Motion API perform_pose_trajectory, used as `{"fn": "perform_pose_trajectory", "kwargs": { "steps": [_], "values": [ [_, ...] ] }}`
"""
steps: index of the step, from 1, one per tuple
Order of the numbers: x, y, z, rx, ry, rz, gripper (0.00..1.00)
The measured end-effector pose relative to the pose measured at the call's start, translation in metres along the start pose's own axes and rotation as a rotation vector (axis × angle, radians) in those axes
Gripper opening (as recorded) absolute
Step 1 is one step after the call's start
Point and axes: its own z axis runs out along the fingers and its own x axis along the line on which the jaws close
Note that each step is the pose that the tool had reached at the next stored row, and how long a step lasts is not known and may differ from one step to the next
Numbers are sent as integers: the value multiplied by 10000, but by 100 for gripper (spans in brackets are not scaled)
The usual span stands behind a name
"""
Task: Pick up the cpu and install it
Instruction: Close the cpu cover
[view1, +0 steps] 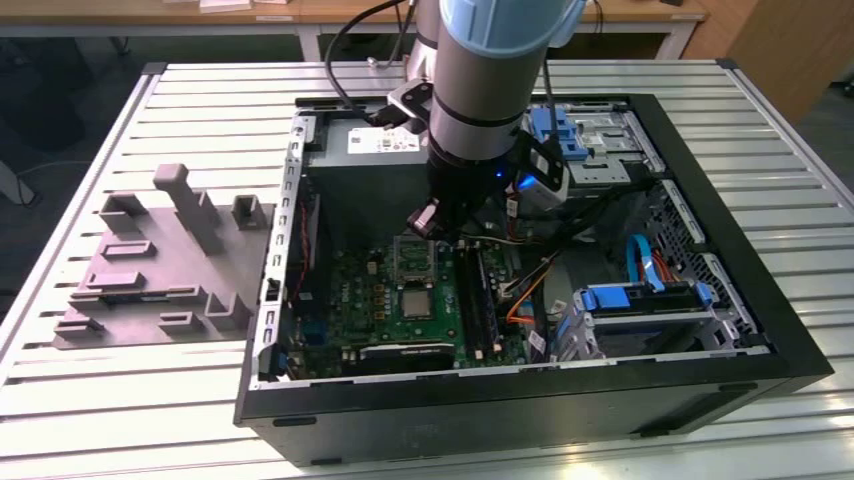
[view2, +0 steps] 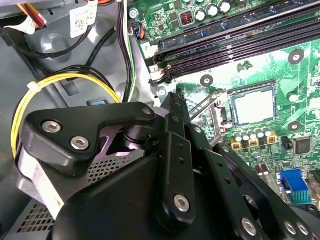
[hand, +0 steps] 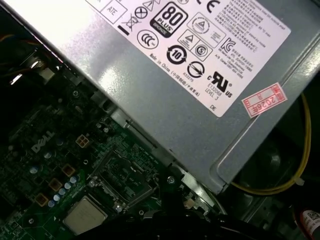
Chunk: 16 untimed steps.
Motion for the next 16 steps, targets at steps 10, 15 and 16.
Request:
{"fn": "perform_pose_trajectory", "kwargs": {
  "steps": [10, 15, 16],
  "values": [
    [-1, 2, -19, -29, 73, -569, 11],
    [-2, 5, -40, -33, 77, -618, 11],
    [-1, 5, -41, -35, 80, -644, 11]
  ]
}}
